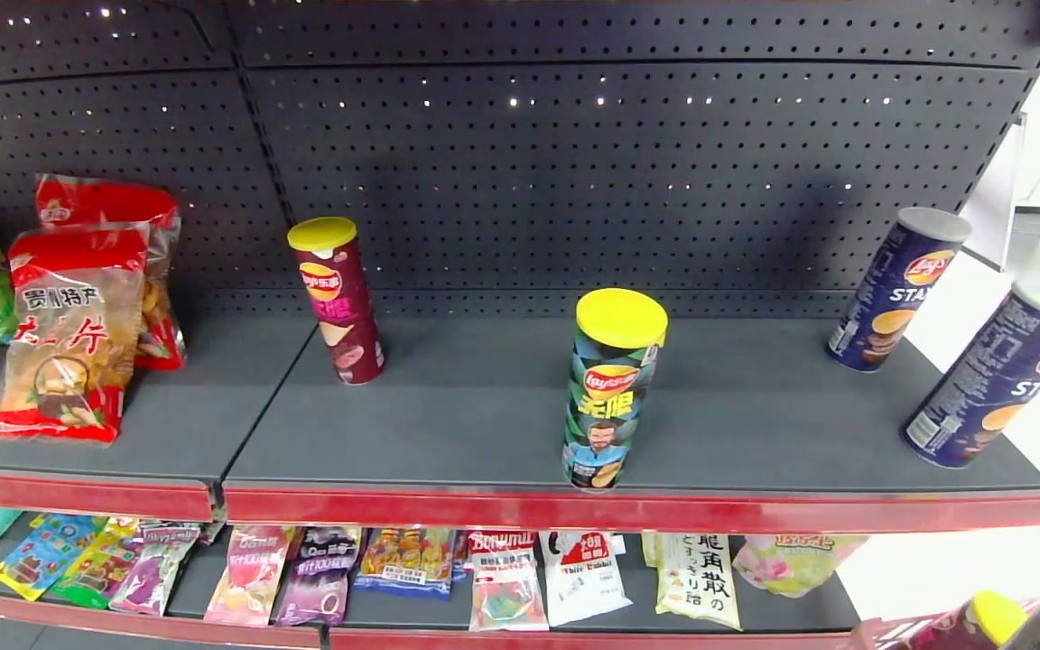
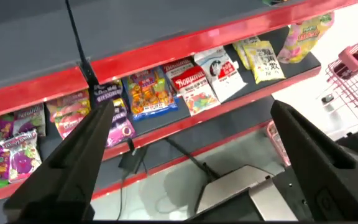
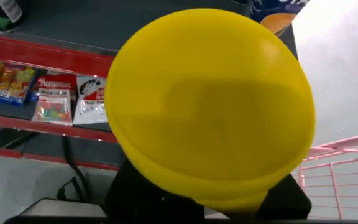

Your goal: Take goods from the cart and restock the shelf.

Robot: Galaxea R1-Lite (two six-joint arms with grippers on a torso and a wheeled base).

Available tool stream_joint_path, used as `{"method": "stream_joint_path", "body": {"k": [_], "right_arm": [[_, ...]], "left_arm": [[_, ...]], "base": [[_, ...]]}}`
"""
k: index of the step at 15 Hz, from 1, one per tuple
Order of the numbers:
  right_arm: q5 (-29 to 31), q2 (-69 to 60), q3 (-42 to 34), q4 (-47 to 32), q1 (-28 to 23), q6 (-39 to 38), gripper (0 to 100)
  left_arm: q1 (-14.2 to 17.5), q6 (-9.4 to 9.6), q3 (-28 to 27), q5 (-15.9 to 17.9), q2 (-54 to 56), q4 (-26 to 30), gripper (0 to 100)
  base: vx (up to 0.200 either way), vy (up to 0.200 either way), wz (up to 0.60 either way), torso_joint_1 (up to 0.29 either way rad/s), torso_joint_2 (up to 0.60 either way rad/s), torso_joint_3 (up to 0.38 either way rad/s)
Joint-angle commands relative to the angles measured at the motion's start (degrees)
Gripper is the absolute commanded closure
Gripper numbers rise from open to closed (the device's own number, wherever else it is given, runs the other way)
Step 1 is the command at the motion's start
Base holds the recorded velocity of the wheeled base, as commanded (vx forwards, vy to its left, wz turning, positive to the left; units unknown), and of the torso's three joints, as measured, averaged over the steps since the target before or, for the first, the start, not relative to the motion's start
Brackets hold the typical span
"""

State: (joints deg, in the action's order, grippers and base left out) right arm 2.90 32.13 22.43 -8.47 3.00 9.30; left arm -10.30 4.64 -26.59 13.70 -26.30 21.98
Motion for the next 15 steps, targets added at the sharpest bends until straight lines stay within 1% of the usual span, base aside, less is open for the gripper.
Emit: {"method": "stream_joint_path", "body": {"k": [1, 2, 4, 5, 6, 8, 9, 10, 11, 12, 13, 15], "right_arm": [[-1.7, 6.0, 3.9, 2.8, 0.4, -0.3, 100], [-3.4, 9.4, 4.4, 5.9, 0.7, 0.0, 100], [-6.5, 15.9, 6.0, 12.6, 1.3, 0.0, 100], [-8.4, 20.1, 6.7, 16.6, 2.1, 0.0, 100], [-11.7, 25.3, 7.6, 21.1, 3.7, 0.0, 100], [-15.7, 31.3, 9.1, 23.9, 5.4, 0.1, 100], [-15.9, 34.8, 11.0, 25.6, 6.4, 0.3, 100], [-16.1, 37.5, 12.9, 26.8, 7.4, 0.0, 100], [-16.1, 40.1, 15.3, 26.9, 8.2, -0.1, 100], [-16.1, 42.5, 17.1, 27.0, 8.9, -0.1, 100], [-16.1, 44.7, 19.1, 27.0, 9.5, -0.1, 100], [-16.1, 48.3, 22.3, 27.5, 9.9, 0.0, 100]], "left_arm": [[0.0, -0.07, 3.5, 0.0, 3.1, -0.6, 0], [0.0, -0.07, 6.0, 0.4, 6.3, -1.1, 0], [0.0, -0.07, 9.0, 0.5, 11.6, -1.0, 0], [0.0, -0.51, 10.8, 0.4, 15.5, -0.7, 0], [0.1, -0.51, 13.9, -0.1, 20.7, -0.6, 0], [0.1, -0.51, 15.1, 0.4, 20.8, -1.1, 0], [0.1, -0.43, 15.4, 0.9, 20.8, -1.1, 0], [0.1, -0.6, 15.7, 0.6, 20.8, -1.1, 0], [0.3, -1.48, 15.8, 0.4, 20.8, -1.5, 0], [1.0, -2.97, 16.0, 0.1, 20.7, -2.2, 0], [2.9, -3.15, 16.1, -0.4, 20.1, -3.0, 0], [7.9, -3.41, 16.3, -0.8, 20.3, -4.1, 0]], "base": [[0.0, 0.0, 0.0, 0.0, 0.0, 0.0], [0.0, 0.0, 0.0, 0.0, 0.0, 0.0], [0.0, 0.0, 0.0, 0.0, 0.0, 0.0], [0.0, 0.0, 0.0, 0.0, 0.0, 0.0], [0.0, 0.0, 0.0, 0.0, 0.0, 0.0], [0.0, 0.0, 0.0, 0.0, 0.0, 0.0], [0.0, 0.0, 0.0, 0.0, 0.0, 0.0], [0.0, 0.0, 0.0, 0.0, 0.0, 0.0], [0.0, 0.0, 0.0, 0.0, 0.0, 0.0], [0.0, 0.0, 0.0, 0.0, 0.0, 0.0], [0.0, 0.0, 0.0, 0.0, 0.0, 0.0], [0.0, 0.0, 0.0, 0.0, 0.0, 0.0]]}}
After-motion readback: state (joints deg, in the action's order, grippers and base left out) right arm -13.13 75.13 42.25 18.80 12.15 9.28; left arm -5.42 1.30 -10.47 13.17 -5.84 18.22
